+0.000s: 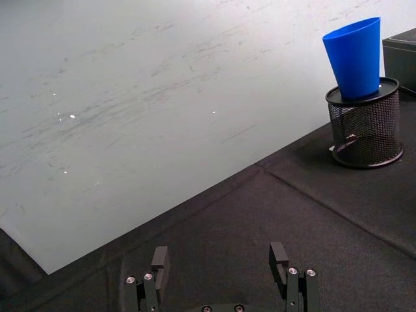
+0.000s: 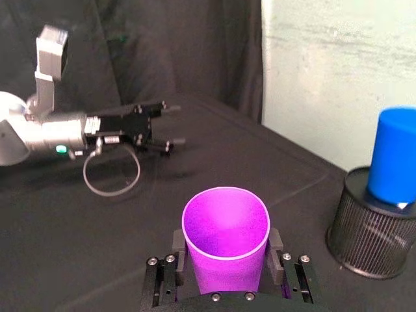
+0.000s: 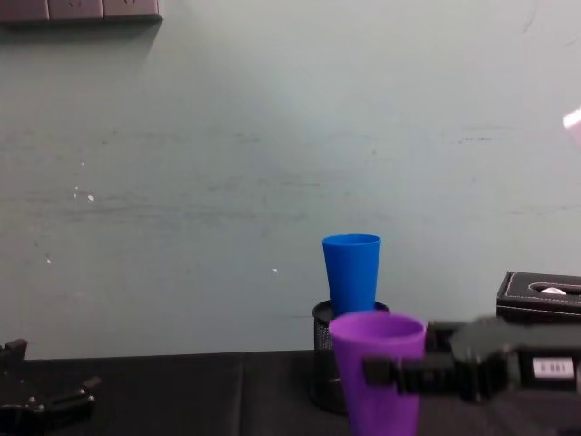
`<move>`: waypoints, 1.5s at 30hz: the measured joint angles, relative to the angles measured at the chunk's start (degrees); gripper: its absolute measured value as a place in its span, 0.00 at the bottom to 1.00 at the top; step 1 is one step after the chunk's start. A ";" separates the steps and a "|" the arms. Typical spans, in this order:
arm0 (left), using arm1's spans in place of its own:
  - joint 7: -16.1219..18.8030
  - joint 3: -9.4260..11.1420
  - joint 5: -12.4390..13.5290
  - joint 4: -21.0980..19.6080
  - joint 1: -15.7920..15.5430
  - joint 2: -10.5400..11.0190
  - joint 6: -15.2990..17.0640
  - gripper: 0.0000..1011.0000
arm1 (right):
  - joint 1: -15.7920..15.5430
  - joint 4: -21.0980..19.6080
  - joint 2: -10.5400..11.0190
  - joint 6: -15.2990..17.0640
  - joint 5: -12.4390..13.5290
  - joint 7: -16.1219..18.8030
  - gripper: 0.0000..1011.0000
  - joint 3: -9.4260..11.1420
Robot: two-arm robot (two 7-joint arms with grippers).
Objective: Pick up one cup with a gripper and tap it against the other cup.
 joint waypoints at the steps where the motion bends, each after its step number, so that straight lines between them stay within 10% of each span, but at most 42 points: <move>1: 0.00 0.00 0.00 0.00 0.00 0.00 0.00 1.00 | -0.16 0.98 -0.20 -0.96 -0.46 0.38 0.72 -0.26; 15: 0.00 0.00 0.00 0.00 0.00 0.00 0.00 1.00 | -0.13 9.49 -3.00 -7.53 -3.41 4.27 0.72 -1.18; 45: 0.00 0.00 0.00 0.00 0.00 0.00 0.00 1.00 | 0.63 15.12 -5.38 -9.06 -5.31 6.57 0.72 -1.21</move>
